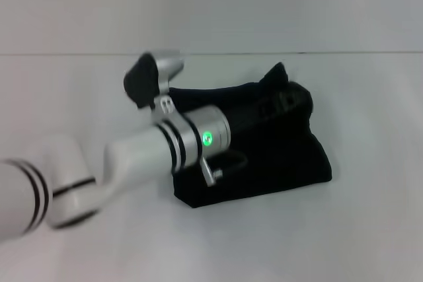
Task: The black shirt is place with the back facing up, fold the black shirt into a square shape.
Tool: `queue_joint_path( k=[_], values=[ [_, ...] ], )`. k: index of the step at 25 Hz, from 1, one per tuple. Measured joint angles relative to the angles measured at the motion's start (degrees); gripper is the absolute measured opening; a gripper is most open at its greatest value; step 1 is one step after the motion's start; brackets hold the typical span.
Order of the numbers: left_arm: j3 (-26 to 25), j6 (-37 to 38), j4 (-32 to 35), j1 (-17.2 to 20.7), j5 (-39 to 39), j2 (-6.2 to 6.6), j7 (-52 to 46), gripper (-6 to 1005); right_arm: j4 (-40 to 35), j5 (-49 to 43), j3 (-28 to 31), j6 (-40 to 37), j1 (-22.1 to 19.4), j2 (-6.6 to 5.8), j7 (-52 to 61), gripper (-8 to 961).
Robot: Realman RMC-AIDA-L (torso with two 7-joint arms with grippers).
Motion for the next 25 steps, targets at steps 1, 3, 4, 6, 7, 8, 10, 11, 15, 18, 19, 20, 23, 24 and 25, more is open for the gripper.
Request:
queue_joint_path(
  k=[1, 3, 4, 6, 7, 8, 10, 11, 15, 18, 19, 20, 23, 24, 25],
  values=[
    [-2.0, 0.0, -1.7, 1.1, 0.1, -0.03, 3.3, 55, 0.0, -0.5, -0.5, 0.0, 0.2, 0.03, 0.2, 648],
    [-3.9, 4.2, -3.2, 3.4, 0.4, -0.05, 6.8, 95, -0.2, -2.2, -1.4, -0.1, 0.9, 0.2, 1.2, 648],
    [-4.1, 7.3, -3.5, 4.2, 0.5, -0.05, 7.5, 133, -0.3, -3.3, -1.8, -0.1, 1.3, 0.28, 2.1, 648],
    [-4.0, 15.4, -3.6, 6.2, 0.6, 0.05, 7.9, 210, -0.4, -5.4, -2.5, -0.1, 2.0, 0.33, 4.5, 648],
    [-3.9, 20.0, -3.4, 7.2, 0.6, 0.15, 7.9, 248, -0.5, -6.7, -2.8, -0.2, 2.5, 0.33, 6.1, 648],
    [-3.8, 25.0, -2.4, 8.5, 0.7, 0.19, 7.9, 287, -0.6, -8.1, -3.1, -0.4, 3.0, 0.3, 8.1, 648],
    [-3.9, 31.9, 0.1, 10.5, 1.0, 0.28, 7.7, 367, -0.7, -10.0, -3.6, -1.2, 3.8, -0.03, 11.6, 647],
    [-4.0, 35.2, 2.2, 11.7, 1.1, 0.36, 7.0, 406, -0.7, -10.6, -3.9, -1.7, 4.2, -0.22, 13.0, 647],
    [-5.2, 35.4, 11.8, 14.2, 0.7, 0.91, 1.0, 567, -0.7, -11.2, -4.7, -4.6, 5.1, -0.63, 17.0, 647],
    [-5.6, 28.4, 18.1, 14.3, 0.7, 1.82, -4.0, 688, -0.6, -11.2, -4.7, -5.8, 5.6, -0.53, 18.1, 647],
    [-5.4, 25.6, 19.1, 13.8, 0.9, 2.62, -5.5, 729, -0.5, -11.2, -4.7, -5.9, 5.8, -0.34, 18.1, 646],
    [-5.1, 23.4, 19.5, 13.2, 1.0, 3.41, -6.8, 747, -0.4, -11.2, -4.7, -5.9, 6.1, -0.11, 18.1, 646],
    [-0.7, 13.9, 19.8, 11.5, 1.8, 5.64, -15.3, 800, 0.4, -11.3, -4.8, -5.9, 6.8, 0.5, 18.2, 646],
    [1.9, 10.2, 20.1, 11.0, 1.9, 6.08, -18.4, 817, 0.5, -11.3, -4.8, -5.8, 7.0, 0.63, 18.2, 646],
    [4.0, 7.6, 20.4, 10.7, 2.0, 6.29, -20.6, 835, 0.6, -11.3, -4.8, -5.7, 7.2, 0.94, 18.2, 646]
  ],
)
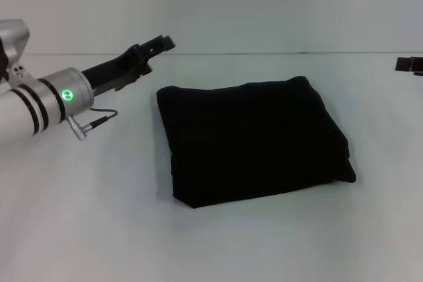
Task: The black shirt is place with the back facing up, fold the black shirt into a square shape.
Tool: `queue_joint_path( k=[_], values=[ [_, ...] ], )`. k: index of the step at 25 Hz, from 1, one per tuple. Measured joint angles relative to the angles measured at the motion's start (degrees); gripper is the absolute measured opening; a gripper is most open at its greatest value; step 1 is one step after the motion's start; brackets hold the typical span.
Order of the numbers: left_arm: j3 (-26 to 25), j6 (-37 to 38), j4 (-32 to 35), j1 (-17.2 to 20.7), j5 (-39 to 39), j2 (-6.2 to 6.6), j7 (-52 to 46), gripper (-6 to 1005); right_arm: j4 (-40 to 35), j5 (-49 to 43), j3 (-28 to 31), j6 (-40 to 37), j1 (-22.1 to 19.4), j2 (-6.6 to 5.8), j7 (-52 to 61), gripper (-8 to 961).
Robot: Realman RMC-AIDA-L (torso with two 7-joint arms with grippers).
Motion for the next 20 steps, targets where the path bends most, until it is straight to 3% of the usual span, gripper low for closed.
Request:
queue_joint_path(
  k=[6, 15, 20],
  values=[
    [13.1, -11.5, 2.8, -1.5, 0.1, -0.33, -7.6, 922, 0.1, 0.0, 0.0, 1.4, 0.4, 0.67, -0.4, 645],
    [19.4, -14.5, 1.5, -3.5, 0.1, -1.12, -10.9, 913, 0.1, -0.1, -0.7, 3.5, 0.1, 0.79, -0.7, 644],
    [25.2, -18.0, 1.6, -4.1, 0.1, -2.31, -14.6, 907, 0.1, -0.1, -2.4, 5.1, 0.0, 0.93, -1.2, 644]
  ],
)
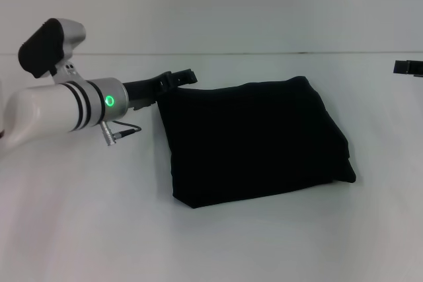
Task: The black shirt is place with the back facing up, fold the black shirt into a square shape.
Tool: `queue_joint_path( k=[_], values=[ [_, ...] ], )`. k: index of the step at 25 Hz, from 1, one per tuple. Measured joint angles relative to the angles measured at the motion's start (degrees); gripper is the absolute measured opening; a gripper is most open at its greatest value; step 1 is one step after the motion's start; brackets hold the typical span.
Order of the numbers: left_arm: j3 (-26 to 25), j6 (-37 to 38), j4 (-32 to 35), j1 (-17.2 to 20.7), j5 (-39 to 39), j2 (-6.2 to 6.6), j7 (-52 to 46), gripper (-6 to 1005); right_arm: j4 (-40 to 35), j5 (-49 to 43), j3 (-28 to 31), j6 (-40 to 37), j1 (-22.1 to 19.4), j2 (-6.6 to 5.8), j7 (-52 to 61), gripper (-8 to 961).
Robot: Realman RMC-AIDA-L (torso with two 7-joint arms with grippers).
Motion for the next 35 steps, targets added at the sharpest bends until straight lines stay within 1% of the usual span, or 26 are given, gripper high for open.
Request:
queue_joint_path(
  k=[5, 17, 23, 28, 31, 35],
  values=[
    [0.6, -2.4, -0.1, 0.0, 0.0, -0.81, -0.2, 902, -0.1, -0.1, -1.5, 1.2, -0.1, 0.1, -0.1, 643],
    [1.4, -4.3, -0.1, 0.4, 0.0, -1.02, -0.3, 890, -0.1, -0.1, -1.8, 2.0, -0.1, -0.04, -0.2, 642],
    [4.1, -3.4, -0.3, 0.0, 0.0, -1.22, -0.9, 883, 0.0, -0.1, -2.0, 2.2, 0.0, 0.02, -0.2, 641],
    [4.7, -3.2, 0.1, -0.1, -0.3, -1.4, -1.3, 878, 0.0, -0.2, -2.1, 2.6, 0.1, 0.18, -0.2, 641],
    [4.7, -3.4, 0.8, 0.3, -0.4, -1.68, -0.8, 814, 0.0, -0.2, -2.1, 2.6, 0.0, 0.2, -0.2, 640],
    [4.7, -4.1, 2.4, 1.4, -0.4, -2.61, -0.5, 728, 0.0, -0.2, -2.1, 2.6, -0.2, 0.22, -0.2, 640]
  ],
)
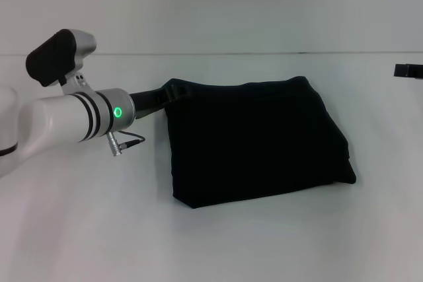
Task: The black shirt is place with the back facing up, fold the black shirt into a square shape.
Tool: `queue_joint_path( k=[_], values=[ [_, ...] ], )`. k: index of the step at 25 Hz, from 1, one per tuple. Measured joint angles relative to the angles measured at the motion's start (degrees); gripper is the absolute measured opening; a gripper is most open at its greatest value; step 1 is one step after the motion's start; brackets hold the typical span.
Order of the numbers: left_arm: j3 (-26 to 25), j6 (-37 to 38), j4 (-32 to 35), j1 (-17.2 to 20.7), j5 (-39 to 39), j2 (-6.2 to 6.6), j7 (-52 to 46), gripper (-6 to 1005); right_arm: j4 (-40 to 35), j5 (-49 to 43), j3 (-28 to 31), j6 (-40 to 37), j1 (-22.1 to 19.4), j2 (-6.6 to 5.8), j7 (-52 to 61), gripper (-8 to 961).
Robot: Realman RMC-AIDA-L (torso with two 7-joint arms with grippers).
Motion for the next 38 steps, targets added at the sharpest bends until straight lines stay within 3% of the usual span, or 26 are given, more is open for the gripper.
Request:
queue_joint_path(
  k=[4, 10, 17, 24, 38],
  values=[
    [-0.3, -0.3, 1.1, 0.7, -0.1, -0.52, 0.0, 642, 0.0, 0.0, 0.0, 0.1, -0.2, 0.09, 0.0, 640],
    [-0.3, 0.5, 1.2, 0.6, -0.2, -0.44, -0.1, 387, 0.0, 0.0, -0.1, 0.1, -0.2, 0.28, -0.1, 639],
    [-0.1, 2.6, 2.1, -0.5, -0.3, 0.81, -0.4, 45, 0.0, 0.0, -0.1, 0.1, -0.2, 0.42, -0.2, 638],
    [0.1, 3.7, 2.1, -2.9, 0.0, 2.25, -0.6, 44, 0.0, 0.0, -0.1, 0.1, 0.0, 0.96, -0.5, 638],
    [0.2, 3.7, 2.0, -2.9, 0.2, 2.65, -0.2, 42, 0.1, 0.0, -0.1, 0.6, 0.3, 1.54, -0.6, 636]
  ],
)
